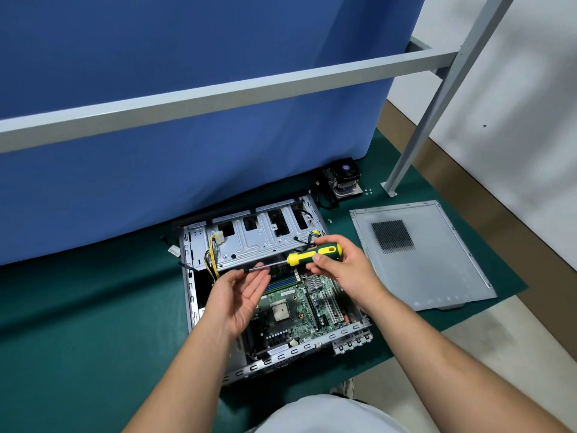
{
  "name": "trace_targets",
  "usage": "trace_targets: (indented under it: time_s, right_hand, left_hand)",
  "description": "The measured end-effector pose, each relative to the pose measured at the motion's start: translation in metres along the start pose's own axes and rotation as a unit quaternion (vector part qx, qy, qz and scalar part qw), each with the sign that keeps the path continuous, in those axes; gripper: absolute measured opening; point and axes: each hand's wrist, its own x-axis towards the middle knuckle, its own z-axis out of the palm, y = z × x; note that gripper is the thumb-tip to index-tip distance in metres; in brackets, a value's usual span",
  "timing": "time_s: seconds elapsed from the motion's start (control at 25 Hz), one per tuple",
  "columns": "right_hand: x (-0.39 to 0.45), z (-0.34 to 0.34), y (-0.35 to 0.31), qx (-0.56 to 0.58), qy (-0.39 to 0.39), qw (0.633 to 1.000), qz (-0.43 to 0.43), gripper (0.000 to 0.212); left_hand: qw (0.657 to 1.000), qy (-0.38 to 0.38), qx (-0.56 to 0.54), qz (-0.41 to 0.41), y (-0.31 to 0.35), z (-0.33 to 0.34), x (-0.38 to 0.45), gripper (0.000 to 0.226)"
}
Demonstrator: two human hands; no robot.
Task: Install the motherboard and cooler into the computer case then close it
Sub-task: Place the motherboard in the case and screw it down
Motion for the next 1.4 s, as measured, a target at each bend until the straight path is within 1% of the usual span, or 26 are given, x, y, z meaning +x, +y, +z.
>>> trace_targets:
  time_s: [0.2,0.32,0.4,0.48,0.56,0.64,0.68,0.72,0.76,0.8,0.84,0.88,0.92,0.96,1.0,1.04,1.08,1.12,1.2,1.24,1.36,1.4]
  right_hand:
    - [-0.002,0.007,0.006,0.025,0.061,0.998,0.006,0.031]
    - [-0.007,0.008,0.014,0.057,0.103,0.993,0.023,0.032]
    - [-0.008,0.008,0.019,0.084,0.124,0.988,0.035,0.031]
    - [-0.009,0.006,0.024,0.092,0.134,0.986,0.046,0.029]
    - [-0.009,0.002,0.027,0.100,0.134,0.985,0.047,0.028]
    - [-0.009,-0.004,0.030,0.105,0.130,0.985,0.040,0.027]
    - [-0.010,-0.008,0.032,0.104,0.130,0.985,0.037,0.026]
    - [-0.009,-0.011,0.033,0.101,0.133,0.985,0.035,0.026]
    - [-0.009,-0.015,0.034,0.097,0.138,0.985,0.035,0.026]
    - [-0.009,-0.018,0.035,0.093,0.140,0.985,0.036,0.027]
    - [-0.009,-0.022,0.035,0.093,0.140,0.985,0.037,0.029]
    - [-0.009,-0.026,0.035,0.093,0.136,0.986,0.037,0.033]
    - [-0.008,-0.029,0.034,0.089,0.132,0.987,0.037,0.039]
    - [-0.008,-0.032,0.033,0.080,0.128,0.988,0.039,0.043]
    - [-0.008,-0.033,0.032,0.069,0.126,0.989,0.040,0.042]
    - [-0.007,-0.034,0.032,0.060,0.124,0.990,0.041,0.038]
    - [-0.007,-0.034,0.032,0.051,0.122,0.990,0.042,0.034]
    - [-0.006,-0.035,0.031,0.042,0.120,0.991,0.044,0.031]
    - [-0.005,-0.036,0.028,0.025,0.119,0.991,0.048,0.028]
    - [-0.004,-0.035,0.027,0.020,0.117,0.992,0.048,0.028]
    - [-0.003,-0.034,0.023,0.000,0.111,0.993,0.040,0.026]
    - [-0.003,-0.034,0.023,-0.011,0.108,0.993,0.035,0.025]
  left_hand:
    - [1.000,-0.012,0.018,-0.003,-0.001,-0.005,-0.002,0.006]
    - [0.996,0.001,0.091,0.026,-0.002,-0.011,0.000,0.004]
    - [0.982,0.003,0.177,0.061,-0.001,-0.016,0.002,0.006]
    - [0.961,0.002,0.262,0.089,0.001,-0.021,0.002,0.009]
    - [0.946,-0.001,0.310,0.098,0.004,-0.026,0.001,0.011]
    - [0.939,-0.007,0.328,0.104,0.005,-0.030,-0.002,0.015]
    - [0.927,-0.009,0.357,0.113,0.006,-0.032,-0.004,0.015]
    - [0.897,-0.016,0.420,0.134,0.006,-0.035,-0.007,0.014]
    - [0.848,-0.036,0.505,0.159,0.004,-0.042,-0.010,0.013]
    - [0.787,-0.072,0.586,0.180,0.001,-0.050,-0.015,0.013]
    - [0.718,-0.121,0.657,0.195,-0.003,-0.061,-0.019,0.014]
    - [0.636,-0.172,0.721,0.214,-0.007,-0.071,-0.023,0.018]
    - [0.545,-0.222,0.771,0.243,-0.010,-0.080,-0.026,0.023]
    - [0.460,-0.261,0.802,0.276,-0.014,-0.088,-0.028,0.030]
    - [0.402,-0.284,0.815,0.304,-0.014,-0.093,-0.028,0.035]
    - [0.380,-0.293,0.816,0.323,-0.013,-0.094,-0.028,0.036]
    - [0.381,-0.297,0.810,0.331,-0.010,-0.095,-0.028,0.034]
    - [0.396,-0.302,0.802,0.331,-0.008,-0.094,-0.027,0.031]
    - [0.440,-0.305,0.784,0.315,-0.005,-0.094,-0.029,0.025]
    - [0.454,-0.300,0.780,0.309,-0.004,-0.094,-0.029,0.023]
    - [0.477,-0.242,0.779,0.327,0.011,-0.091,-0.023,0.023]
    - [0.478,-0.218,0.781,0.338,0.019,-0.090,-0.020,0.025]
